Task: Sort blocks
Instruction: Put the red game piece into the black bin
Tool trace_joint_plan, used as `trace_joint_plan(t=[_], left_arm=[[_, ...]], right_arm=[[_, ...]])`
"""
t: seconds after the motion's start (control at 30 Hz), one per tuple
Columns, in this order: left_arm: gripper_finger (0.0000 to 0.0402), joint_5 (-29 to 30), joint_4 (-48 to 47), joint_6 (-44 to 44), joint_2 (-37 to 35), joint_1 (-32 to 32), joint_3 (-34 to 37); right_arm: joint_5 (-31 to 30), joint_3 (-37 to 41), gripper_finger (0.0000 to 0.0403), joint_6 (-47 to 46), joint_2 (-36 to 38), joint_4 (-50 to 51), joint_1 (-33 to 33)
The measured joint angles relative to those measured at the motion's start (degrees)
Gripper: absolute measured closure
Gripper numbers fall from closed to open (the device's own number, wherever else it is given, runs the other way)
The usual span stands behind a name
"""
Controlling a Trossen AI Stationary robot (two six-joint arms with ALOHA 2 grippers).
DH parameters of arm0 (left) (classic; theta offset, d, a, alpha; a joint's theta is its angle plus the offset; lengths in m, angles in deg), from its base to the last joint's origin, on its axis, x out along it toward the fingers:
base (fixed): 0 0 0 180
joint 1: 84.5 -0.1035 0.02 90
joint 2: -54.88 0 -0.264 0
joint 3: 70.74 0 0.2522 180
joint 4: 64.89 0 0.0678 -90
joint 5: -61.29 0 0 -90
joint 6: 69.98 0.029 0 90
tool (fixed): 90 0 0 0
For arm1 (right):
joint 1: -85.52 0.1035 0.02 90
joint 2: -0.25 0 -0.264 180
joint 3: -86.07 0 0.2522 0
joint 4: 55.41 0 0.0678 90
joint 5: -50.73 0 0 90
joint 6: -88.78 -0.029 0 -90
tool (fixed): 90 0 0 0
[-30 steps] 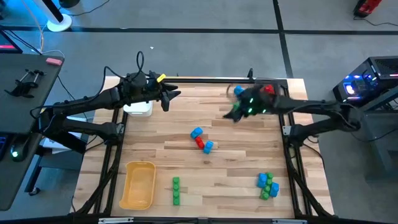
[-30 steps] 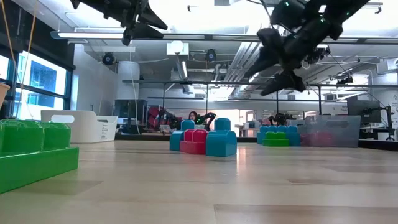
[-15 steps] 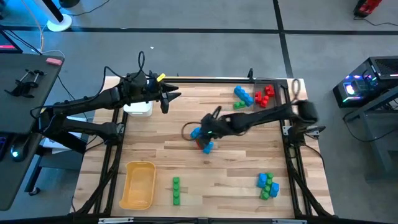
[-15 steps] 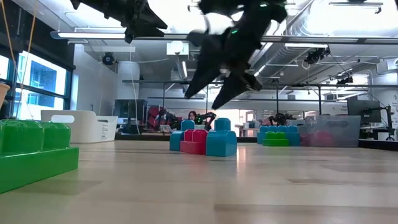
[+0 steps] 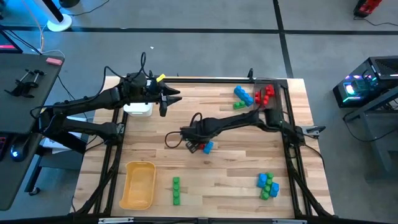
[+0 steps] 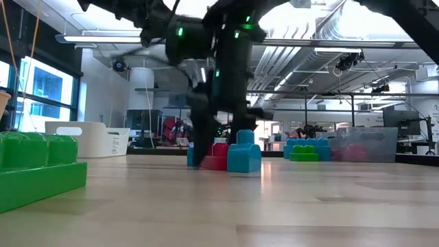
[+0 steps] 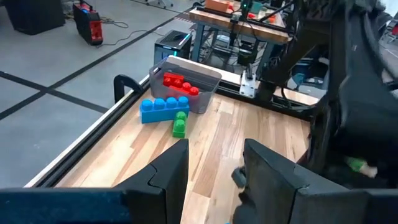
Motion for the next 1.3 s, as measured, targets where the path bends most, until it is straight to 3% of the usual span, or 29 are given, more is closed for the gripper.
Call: trace_joint_plan(t=[0.13, 0.33, 0.57, 0.73, 0.8, 1.1, 1.3], left_arm=[[0.0259, 0.0, 0.1, 0.0, 0.0, 0.0, 0.0], [0.0259, 0.0, 1.0, 0.0, 0.0, 0.0, 0.0], [0.0259, 1.2, 2.1, 0.0, 0.0, 0.0, 0.0], [0.0259, 3.6, 2.1, 0.0, 0.0, 0.0, 0.0], [0.0259, 3.9, 2.2, -0.7, 0.0, 0.0, 0.0], [0.0259, 3.9, 2.2, -4.6, 0.0, 0.0, 0.0], [0.0259, 4.0, 2.1, -4.6, 0.0, 0.0, 0.0]], right_arm=[[2.0, 0.1, 0.02, 0.5, -0.8, -0.4, -0.3], [-3.6, 0.7, 0.0377, 7.3, 3.7, 5.1, -1.1], [-14.0, 0.5, 0.0388, 12.5, 20.2, 17.4, -5.2], [-26.2, 1.1, 0.0392, 10.5, 31.2, 31.0, -9.7], [-28.9, 5.1, 0.0396, 8.6, 35.0, 33.7, -12.7], [-24.8, 41.2, 0.04, 4.5, 58.0, 18.8, -28.7], [-25.2, 53.7, 0.0393, 4.8, 64.8, 6.2, -40.6]])
